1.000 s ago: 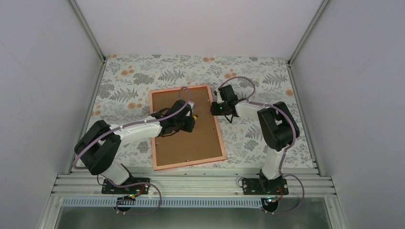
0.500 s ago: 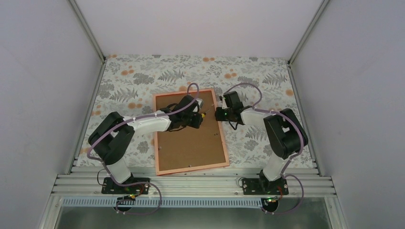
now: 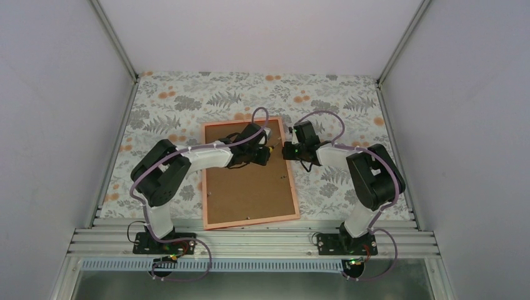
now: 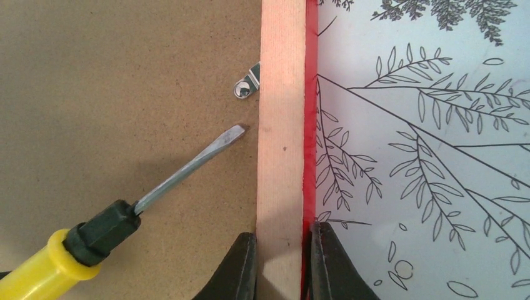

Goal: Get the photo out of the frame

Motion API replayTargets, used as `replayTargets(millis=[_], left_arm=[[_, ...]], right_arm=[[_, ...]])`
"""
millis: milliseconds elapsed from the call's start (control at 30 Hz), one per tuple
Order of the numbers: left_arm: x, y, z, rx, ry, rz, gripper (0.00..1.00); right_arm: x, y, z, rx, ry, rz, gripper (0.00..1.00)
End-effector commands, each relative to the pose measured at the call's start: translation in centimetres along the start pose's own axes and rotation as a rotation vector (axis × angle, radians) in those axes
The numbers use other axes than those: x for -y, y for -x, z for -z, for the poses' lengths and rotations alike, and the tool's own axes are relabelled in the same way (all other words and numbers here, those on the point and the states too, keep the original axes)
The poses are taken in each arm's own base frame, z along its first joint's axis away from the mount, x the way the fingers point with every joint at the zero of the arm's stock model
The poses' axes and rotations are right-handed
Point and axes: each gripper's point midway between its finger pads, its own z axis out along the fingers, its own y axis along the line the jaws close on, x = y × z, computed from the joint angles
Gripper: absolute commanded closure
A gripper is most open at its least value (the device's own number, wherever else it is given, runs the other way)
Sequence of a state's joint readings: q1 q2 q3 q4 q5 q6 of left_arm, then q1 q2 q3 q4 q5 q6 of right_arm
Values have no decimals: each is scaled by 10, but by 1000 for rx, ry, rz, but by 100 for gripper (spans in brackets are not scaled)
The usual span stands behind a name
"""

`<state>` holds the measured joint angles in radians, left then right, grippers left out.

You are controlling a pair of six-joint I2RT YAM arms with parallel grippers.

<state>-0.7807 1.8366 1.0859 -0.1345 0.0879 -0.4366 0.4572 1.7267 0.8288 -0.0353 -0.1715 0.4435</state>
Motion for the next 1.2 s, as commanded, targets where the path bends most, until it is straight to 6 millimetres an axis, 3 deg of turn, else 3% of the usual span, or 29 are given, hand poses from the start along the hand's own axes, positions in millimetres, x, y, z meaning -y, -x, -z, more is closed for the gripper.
replayTargets(millis=[0,767,967,1167], left_arm=[[6,16,-4,35,-22,-10,98],[-29,14,-19,31,122,86,98],[-51,10,-11,58,225,158,98],[-58,10,-6,91,246,203,98]], right_arm=[[2,-35,-1,-113,8,-15,90],[2,-38,0,-119,17,-18,90],[2,-40,0,-119,17,-27,90],[3,-41,0,-121,18,-32,90]])
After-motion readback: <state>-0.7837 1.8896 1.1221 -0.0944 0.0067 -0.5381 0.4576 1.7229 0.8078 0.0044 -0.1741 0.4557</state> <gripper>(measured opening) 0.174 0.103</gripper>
